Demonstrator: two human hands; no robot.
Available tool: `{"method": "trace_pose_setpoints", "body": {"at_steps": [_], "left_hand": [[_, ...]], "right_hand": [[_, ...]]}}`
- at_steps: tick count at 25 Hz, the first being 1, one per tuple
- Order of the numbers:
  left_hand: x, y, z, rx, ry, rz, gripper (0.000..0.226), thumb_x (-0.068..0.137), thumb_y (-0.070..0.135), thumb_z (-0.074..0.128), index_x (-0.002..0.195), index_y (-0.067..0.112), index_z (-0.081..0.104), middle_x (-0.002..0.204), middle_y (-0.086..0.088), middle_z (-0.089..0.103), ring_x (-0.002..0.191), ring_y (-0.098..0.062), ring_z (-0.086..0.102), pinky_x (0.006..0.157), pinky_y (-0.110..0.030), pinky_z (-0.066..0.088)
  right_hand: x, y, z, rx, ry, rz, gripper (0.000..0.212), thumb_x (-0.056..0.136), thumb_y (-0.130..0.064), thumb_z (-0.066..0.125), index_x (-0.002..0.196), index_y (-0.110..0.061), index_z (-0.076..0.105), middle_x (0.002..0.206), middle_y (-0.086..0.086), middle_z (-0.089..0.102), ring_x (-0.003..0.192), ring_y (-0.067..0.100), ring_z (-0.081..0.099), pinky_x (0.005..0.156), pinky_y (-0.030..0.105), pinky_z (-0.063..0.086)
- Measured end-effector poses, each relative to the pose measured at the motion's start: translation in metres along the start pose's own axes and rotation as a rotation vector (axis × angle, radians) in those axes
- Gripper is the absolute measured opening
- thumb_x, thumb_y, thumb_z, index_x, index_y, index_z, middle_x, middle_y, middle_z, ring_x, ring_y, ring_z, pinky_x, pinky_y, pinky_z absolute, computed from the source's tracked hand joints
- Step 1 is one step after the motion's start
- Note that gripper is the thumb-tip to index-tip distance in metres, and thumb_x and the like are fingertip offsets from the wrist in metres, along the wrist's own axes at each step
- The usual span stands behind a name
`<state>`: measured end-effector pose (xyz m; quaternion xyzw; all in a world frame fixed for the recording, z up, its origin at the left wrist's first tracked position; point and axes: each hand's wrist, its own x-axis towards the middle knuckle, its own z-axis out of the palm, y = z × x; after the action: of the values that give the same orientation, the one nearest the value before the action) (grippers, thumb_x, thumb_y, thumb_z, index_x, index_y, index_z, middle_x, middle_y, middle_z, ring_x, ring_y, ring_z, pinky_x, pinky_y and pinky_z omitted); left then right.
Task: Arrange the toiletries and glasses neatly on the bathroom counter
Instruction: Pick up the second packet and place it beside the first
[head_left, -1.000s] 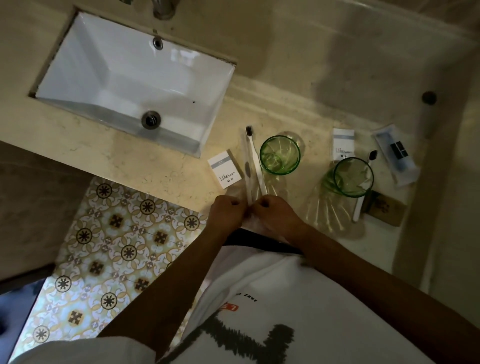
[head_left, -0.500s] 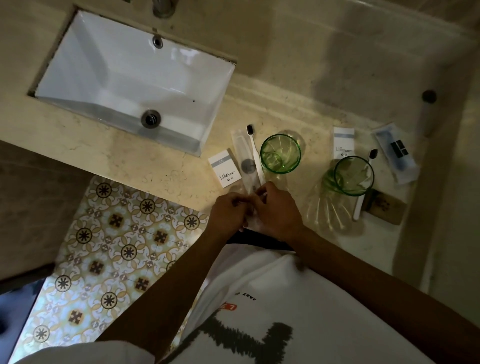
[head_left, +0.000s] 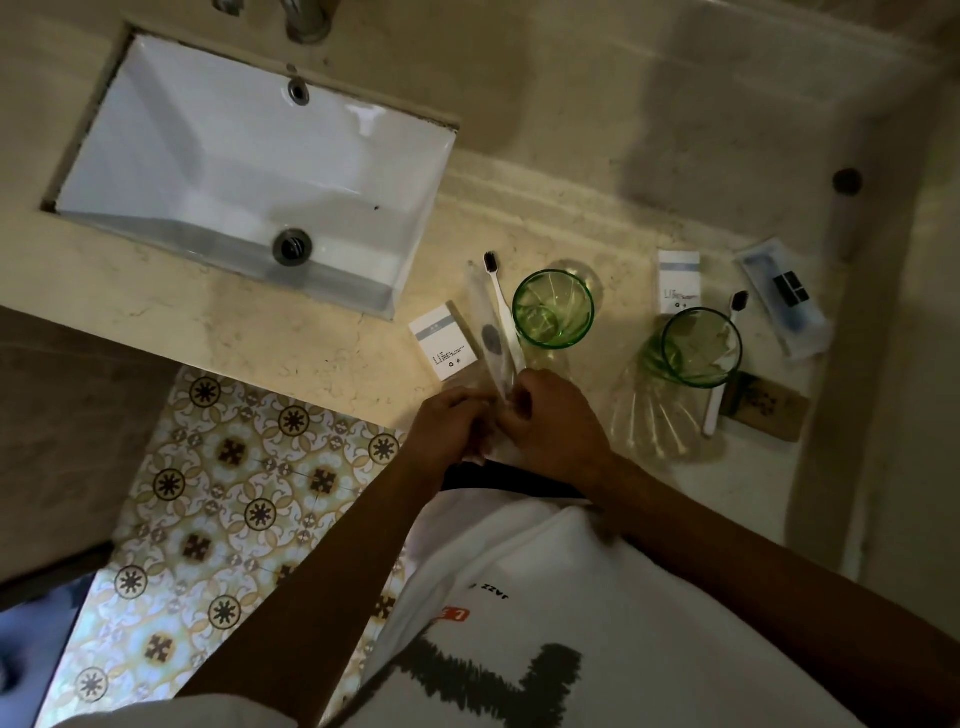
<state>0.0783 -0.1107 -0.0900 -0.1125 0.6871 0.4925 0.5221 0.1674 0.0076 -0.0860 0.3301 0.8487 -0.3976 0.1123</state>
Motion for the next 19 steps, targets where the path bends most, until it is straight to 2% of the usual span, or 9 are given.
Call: {"method": "trace_pose_setpoints", "body": {"at_steps": [3, 5, 7, 9, 10, 12, 14, 16, 19], "left_hand": [[-0.009, 0.007, 0.000, -0.162, -0.157, -0.072, 0.022, 0.097, 0.018, 0.056, 0.108, 0.003, 0.067, 0.090, -0.016, 0.070, 0.082, -0.030, 0.068, 0.072, -0.042, 0.057], [-0.015, 0.015, 0.001, -0.339, -0.235, -0.063, 0.025, 0.097, 0.017, 0.056, 0.116, 0.002, 0.063, 0.097, -0.017, 0.070, 0.087, -0.030, 0.068, 0.078, -0.045, 0.057], [-0.018, 0.026, 0.003, -0.384, -0.207, 0.020, 0.027, 0.096, 0.017, 0.059, 0.117, 0.002, 0.063, 0.097, -0.015, 0.070, 0.088, -0.029, 0.068, 0.079, -0.043, 0.058], [-0.018, 0.047, -0.001, -0.296, -0.080, 0.144, 0.021, 0.094, 0.018, 0.062, 0.109, 0.005, 0.069, 0.094, -0.009, 0.074, 0.087, -0.025, 0.071, 0.076, -0.039, 0.059], [-0.018, 0.060, -0.005, -0.242, -0.008, 0.204, 0.019, 0.094, 0.021, 0.063, 0.106, 0.007, 0.071, 0.094, -0.007, 0.075, 0.086, -0.023, 0.072, 0.075, -0.037, 0.059], [-0.015, 0.087, -0.018, -0.221, 0.077, 0.318, 0.015, 0.095, 0.021, 0.062, 0.099, 0.010, 0.073, 0.093, -0.008, 0.076, 0.087, -0.022, 0.072, 0.076, -0.036, 0.059], [-0.014, 0.113, -0.022, -0.244, 0.042, 0.425, 0.013, 0.095, 0.015, 0.063, 0.093, 0.010, 0.075, 0.088, -0.007, 0.076, 0.085, -0.022, 0.071, 0.077, -0.036, 0.058], [-0.011, 0.132, -0.010, -0.198, -0.036, 0.480, 0.009, 0.092, 0.010, 0.065, 0.093, 0.008, 0.074, 0.089, -0.009, 0.076, 0.086, -0.025, 0.072, 0.077, -0.039, 0.059], [0.002, 0.157, 0.026, -0.134, -0.112, 0.516, 0.013, 0.085, 0.001, 0.072, 0.098, 0.003, 0.073, 0.090, -0.016, 0.075, 0.085, -0.031, 0.071, 0.078, -0.042, 0.058]], "right_hand": [[-0.019, -0.006, -0.019, 0.234, 0.051, -0.025, 0.022, 0.080, -0.021, 0.071, 0.072, -0.013, 0.053, 0.067, 0.001, 0.059, 0.059, 0.010, 0.053, 0.057, 0.022, 0.042], [-0.031, -0.010, -0.032, 0.357, 0.029, -0.003, 0.018, 0.078, -0.011, 0.071, 0.075, -0.012, 0.053, 0.067, 0.003, 0.064, 0.057, 0.011, 0.063, 0.057, 0.027, 0.050], [-0.039, -0.013, -0.043, 0.560, -0.022, 0.052, 0.019, 0.080, 0.000, 0.068, 0.081, -0.010, 0.052, 0.074, 0.009, 0.069, 0.059, 0.022, 0.072, 0.058, 0.040, 0.058], [-0.043, -0.016, -0.050, 0.682, -0.053, 0.090, 0.024, 0.081, 0.006, 0.065, 0.092, -0.009, 0.052, 0.084, 0.012, 0.070, 0.060, 0.029, 0.072, 0.059, 0.047, 0.058], [-0.044, -0.018, -0.054, 0.697, -0.054, 0.094, 0.029, 0.082, 0.006, 0.065, 0.100, -0.013, 0.052, 0.088, 0.010, 0.071, 0.061, 0.031, 0.072, 0.060, 0.047, 0.059], [-0.043, -0.023, -0.060, 0.702, -0.035, 0.078, 0.040, 0.084, 0.002, 0.064, 0.113, -0.022, 0.054, 0.090, 0.003, 0.071, 0.062, 0.028, 0.071, 0.059, 0.040, 0.059], [-0.039, -0.027, -0.070, 0.686, 0.002, 0.058, 0.040, 0.087, -0.001, 0.062, 0.119, -0.025, 0.058, 0.086, -0.004, 0.070, 0.065, 0.022, 0.070, 0.061, 0.034, 0.057], [-0.031, -0.030, -0.084, 0.656, 0.055, 0.056, 0.030, 0.090, -0.007, 0.062, 0.112, -0.028, 0.064, 0.088, -0.004, 0.072, 0.069, 0.020, 0.070, 0.063, 0.037, 0.060], [-0.014, -0.026, -0.111, 0.650, 0.148, 0.052, 0.007, 0.093, -0.022, 0.065, 0.095, -0.028, 0.068, 0.082, 0.001, 0.072, 0.061, 0.018, 0.069, 0.060, 0.039, 0.058]]}}
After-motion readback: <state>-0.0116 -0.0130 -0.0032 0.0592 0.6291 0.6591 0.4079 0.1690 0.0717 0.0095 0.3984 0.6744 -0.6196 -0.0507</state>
